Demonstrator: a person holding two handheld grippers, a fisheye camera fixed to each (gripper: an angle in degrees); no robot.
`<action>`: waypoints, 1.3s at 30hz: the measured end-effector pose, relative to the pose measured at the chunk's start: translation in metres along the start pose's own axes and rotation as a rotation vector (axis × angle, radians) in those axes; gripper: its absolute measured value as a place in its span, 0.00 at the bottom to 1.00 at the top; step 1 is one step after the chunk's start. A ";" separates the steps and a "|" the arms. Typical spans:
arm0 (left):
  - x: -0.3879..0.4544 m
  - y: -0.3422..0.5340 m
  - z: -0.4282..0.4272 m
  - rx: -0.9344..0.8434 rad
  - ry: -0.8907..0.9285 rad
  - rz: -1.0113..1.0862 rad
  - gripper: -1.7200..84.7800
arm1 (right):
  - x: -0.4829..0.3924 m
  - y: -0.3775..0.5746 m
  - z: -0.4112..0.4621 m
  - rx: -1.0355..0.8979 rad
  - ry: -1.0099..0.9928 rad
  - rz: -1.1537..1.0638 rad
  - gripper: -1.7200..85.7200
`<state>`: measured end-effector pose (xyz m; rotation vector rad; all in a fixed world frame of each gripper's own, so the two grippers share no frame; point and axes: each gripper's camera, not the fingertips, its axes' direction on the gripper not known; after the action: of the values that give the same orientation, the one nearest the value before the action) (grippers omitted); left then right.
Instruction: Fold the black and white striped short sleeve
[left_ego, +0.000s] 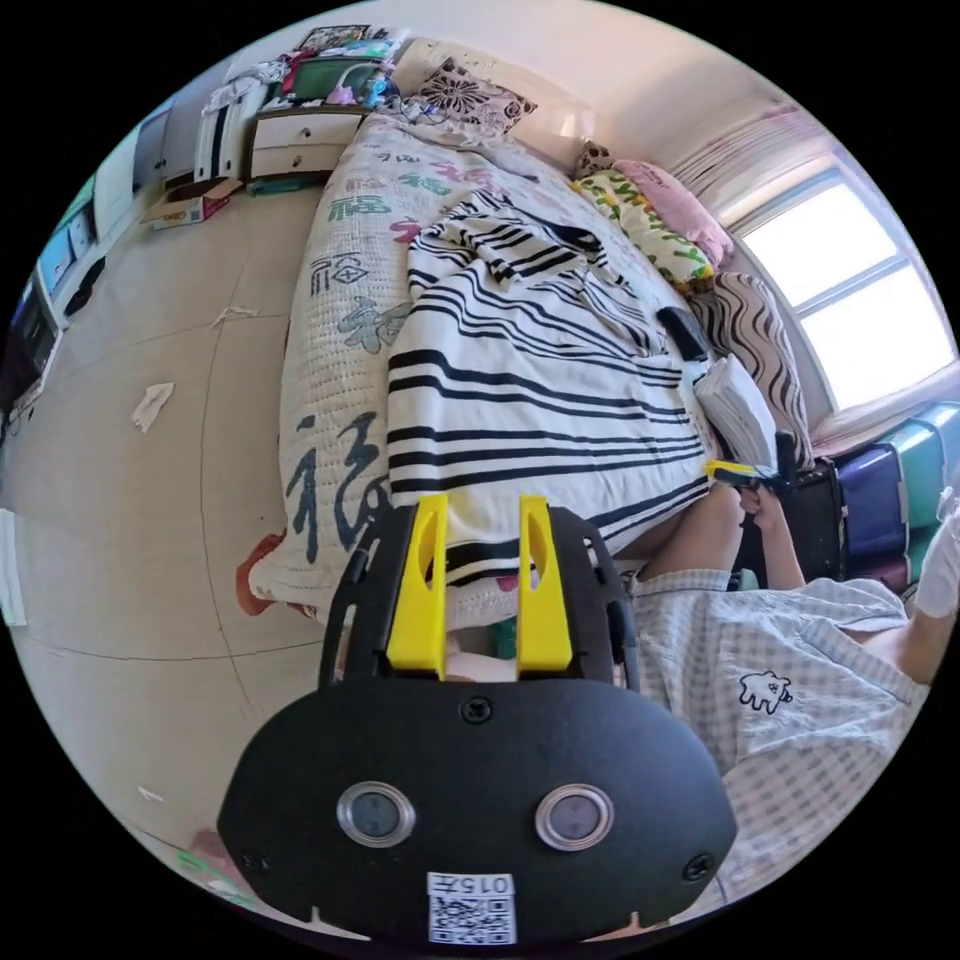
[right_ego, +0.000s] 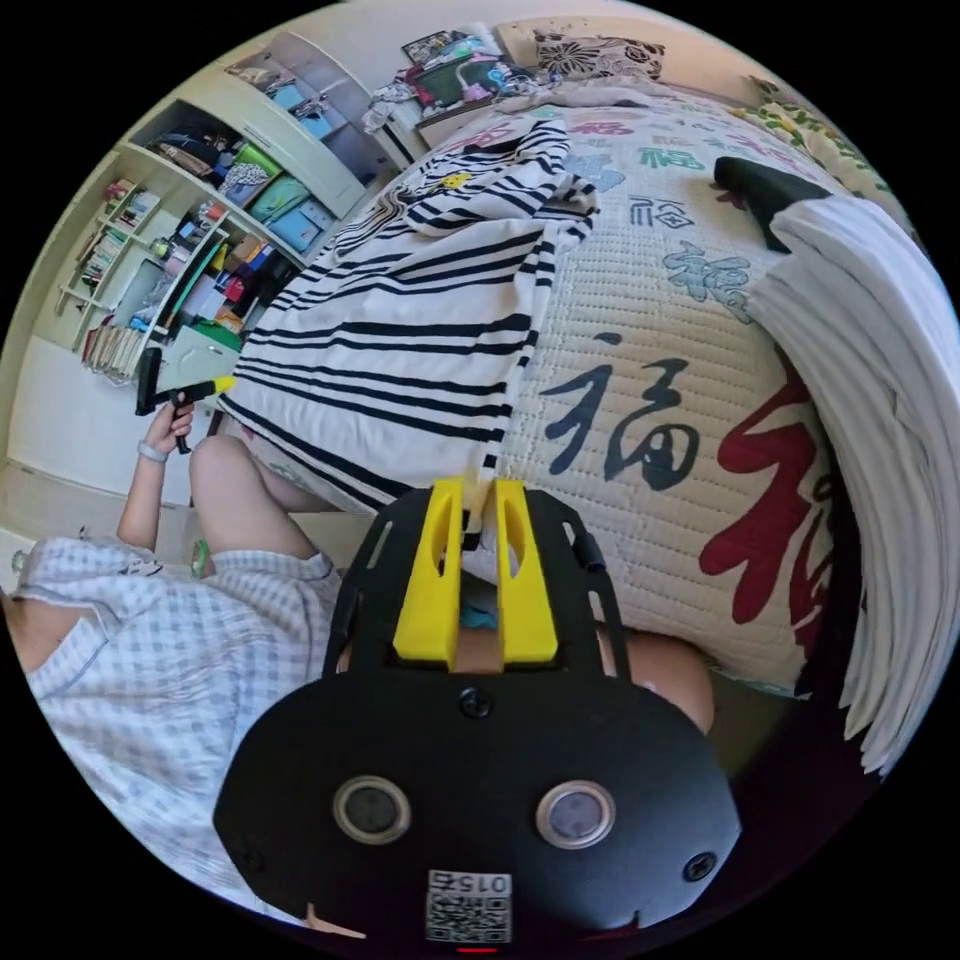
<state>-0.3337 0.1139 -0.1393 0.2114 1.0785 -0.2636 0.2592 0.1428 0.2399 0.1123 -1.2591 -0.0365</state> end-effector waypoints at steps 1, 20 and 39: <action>0.003 -0.002 0.002 -0.017 -0.003 0.018 0.09 | -0.001 -0.001 -0.001 0.009 -0.001 -0.009 0.03; 0.074 -0.003 -0.085 0.154 -0.203 0.171 0.11 | -0.027 -0.011 -0.067 0.107 0.203 -0.058 0.10; 0.104 -0.312 0.070 0.068 -0.213 0.370 0.03 | -0.017 -0.239 -0.010 0.138 0.259 -0.144 0.06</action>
<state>-0.3263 -0.2143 -0.2123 0.4286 0.8020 0.0104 0.2722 -0.0929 0.1961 0.3170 -0.9922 -0.0576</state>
